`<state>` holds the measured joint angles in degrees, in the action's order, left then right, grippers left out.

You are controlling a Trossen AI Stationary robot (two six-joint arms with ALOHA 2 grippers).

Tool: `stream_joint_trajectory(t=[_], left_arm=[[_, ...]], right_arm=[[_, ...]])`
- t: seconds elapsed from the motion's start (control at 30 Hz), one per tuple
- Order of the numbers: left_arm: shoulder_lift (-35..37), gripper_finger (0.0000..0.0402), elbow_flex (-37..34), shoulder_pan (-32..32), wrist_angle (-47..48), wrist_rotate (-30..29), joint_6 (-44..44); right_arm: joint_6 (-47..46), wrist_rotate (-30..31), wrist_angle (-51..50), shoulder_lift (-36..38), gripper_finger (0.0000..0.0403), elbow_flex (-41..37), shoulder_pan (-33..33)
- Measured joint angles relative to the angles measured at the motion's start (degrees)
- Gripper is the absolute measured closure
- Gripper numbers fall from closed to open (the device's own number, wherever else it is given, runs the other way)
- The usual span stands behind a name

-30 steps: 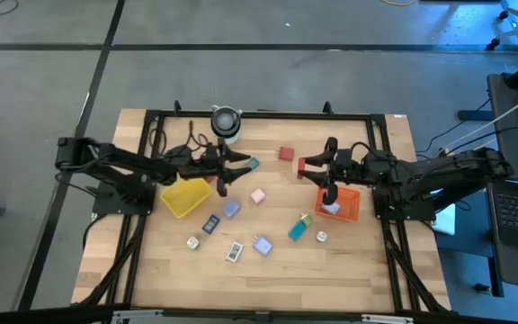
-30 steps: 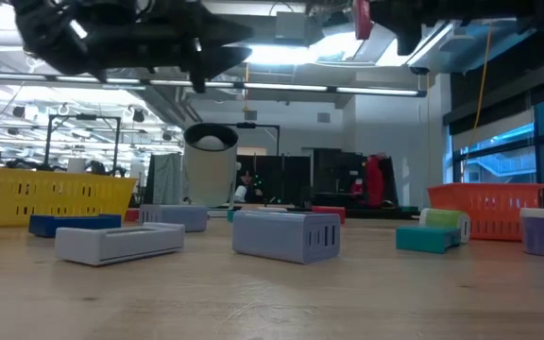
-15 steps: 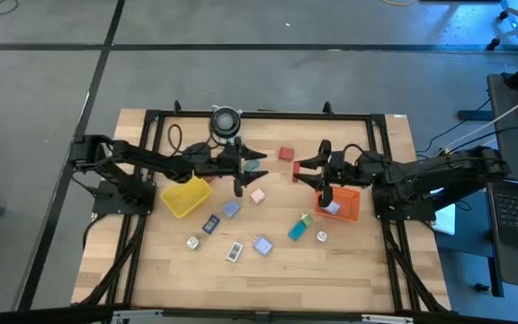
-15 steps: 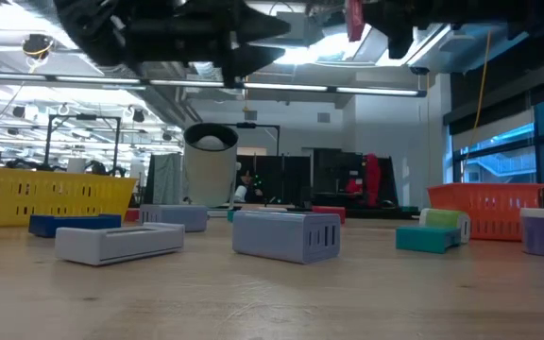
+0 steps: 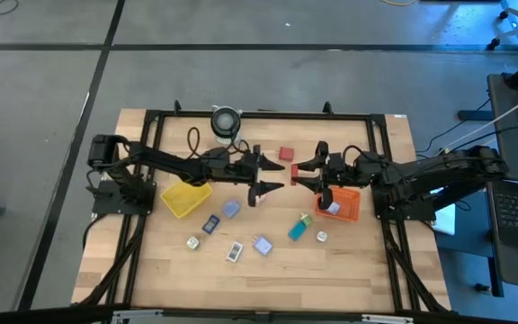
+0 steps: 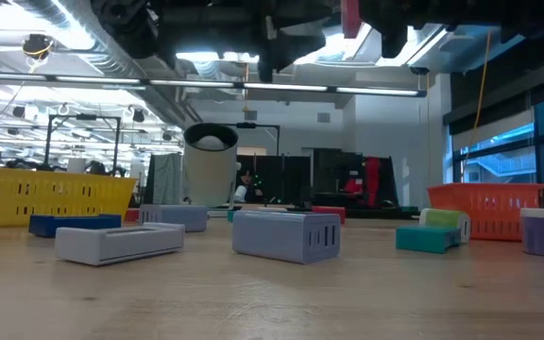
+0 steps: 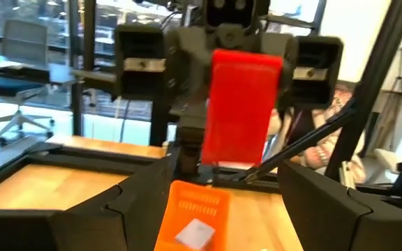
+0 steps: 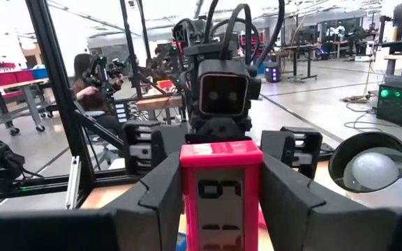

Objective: Pick & Place Office items
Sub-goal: Put the right red digital timer into the yellow basket

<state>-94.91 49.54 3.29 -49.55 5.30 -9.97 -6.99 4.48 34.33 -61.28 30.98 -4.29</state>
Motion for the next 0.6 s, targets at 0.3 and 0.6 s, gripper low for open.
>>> stream_joint_trajectory(t=[0.3, 0.6], left_arm=[[-1.9, 0.0141, 3.8, -1.7, 0.5, -0.4, 1.6], [-2.1, 0.0141, 4.1, -1.6, 2.5, -4.2, 0.9]], right_arm=[[0.6, 0.1, 0.7, -1.0, 0.0251, 0.0, 0.0], [0.8, -3.1, 3.3, -1.3, 0.0251, 0.1, 0.0]])
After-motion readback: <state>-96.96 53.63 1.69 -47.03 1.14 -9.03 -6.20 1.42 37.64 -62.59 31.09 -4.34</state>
